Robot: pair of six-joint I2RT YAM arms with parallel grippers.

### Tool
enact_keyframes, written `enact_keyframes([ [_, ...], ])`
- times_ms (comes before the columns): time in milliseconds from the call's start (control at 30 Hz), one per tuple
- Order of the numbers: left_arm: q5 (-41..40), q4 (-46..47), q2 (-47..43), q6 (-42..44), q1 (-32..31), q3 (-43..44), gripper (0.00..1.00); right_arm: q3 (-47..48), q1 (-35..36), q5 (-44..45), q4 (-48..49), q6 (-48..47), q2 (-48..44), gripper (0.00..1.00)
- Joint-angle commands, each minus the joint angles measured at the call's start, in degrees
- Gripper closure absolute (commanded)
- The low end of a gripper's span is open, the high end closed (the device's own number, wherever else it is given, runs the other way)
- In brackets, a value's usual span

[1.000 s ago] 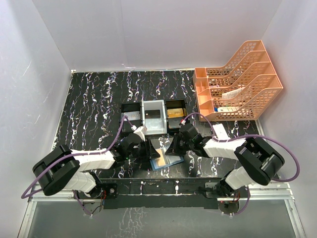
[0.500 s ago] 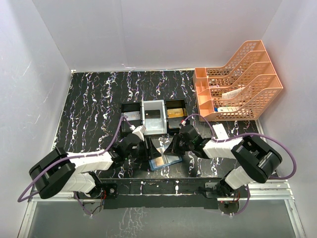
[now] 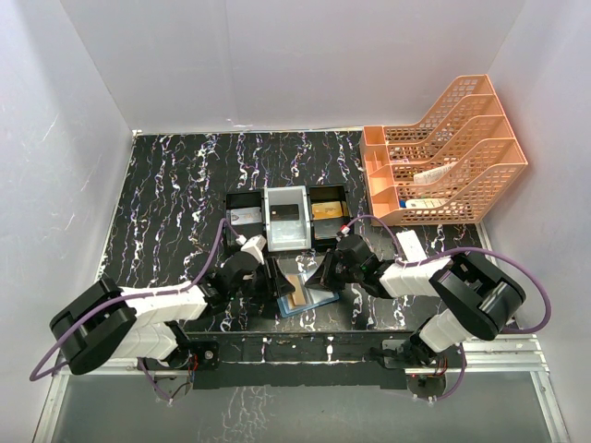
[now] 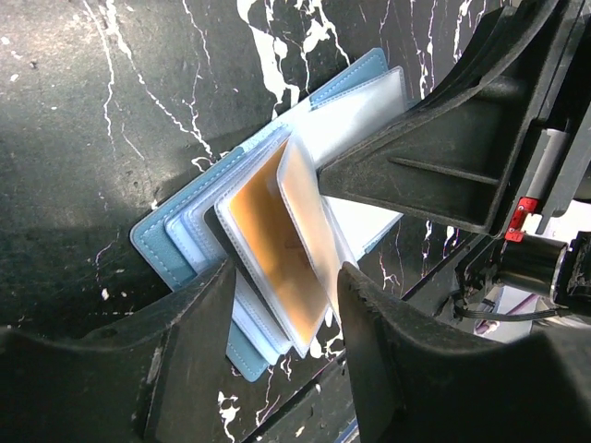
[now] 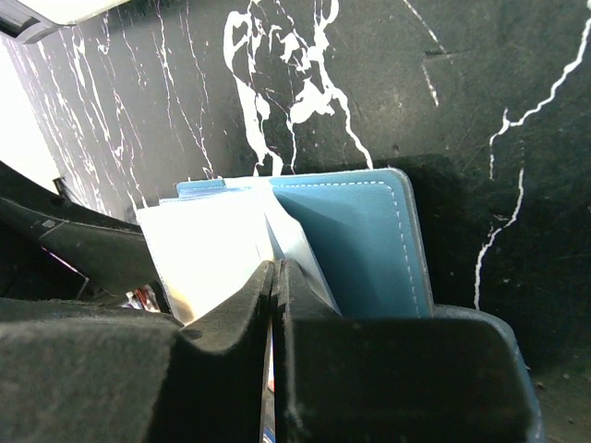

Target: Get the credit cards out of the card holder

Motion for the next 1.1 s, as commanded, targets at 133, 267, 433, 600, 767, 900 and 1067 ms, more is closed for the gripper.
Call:
enact_keyframes([
  [133, -1.57, -1.89, -0.77, 1.47, -0.16, 1.69, 0.53, -2.39, 0.47, 4.14, -7.53, -1.89, 2.57, 1.00],
  [267, -6.31, -8.78, -5.09, 0.64, -0.19, 2.14, 0.41, -2.41, 0.43, 4.15, -7.37, -1.78, 2.73, 1.00],
  [433, -5.66, -8.18, -7.65, 1.55, -0.17, 2.64, 0.37, -2.26, 0.51, 3.92, -7.00, -1.70, 3.20, 1.00],
  [600, 0.49, -2.35, -4.51, 1.28, -0.17, 3.71, 0.37, -2.24, 0.47, 3.73, -6.98, -1.80, 3.43, 1.00],
  [767, 1.96, 0.01, -2.37, 0.39, -0.20, 2.94, 0.39, -2.20, 0.46, 3.79, -6.95, -1.75, 3.29, 1.00],
  [900, 3.96, 3.59, -0.13, -0.38, -0.17, 2.07, 0.40, -2.26, 0.46, 3.70, -6.86, -1.82, 3.24, 1.00],
  [1067, 6.34, 8.00, 2.25, 0.04, -0.20, 1.91, 0.42, -2.49, 0.51, 3.46, -6.43, -1.80, 3.15, 1.00],
])
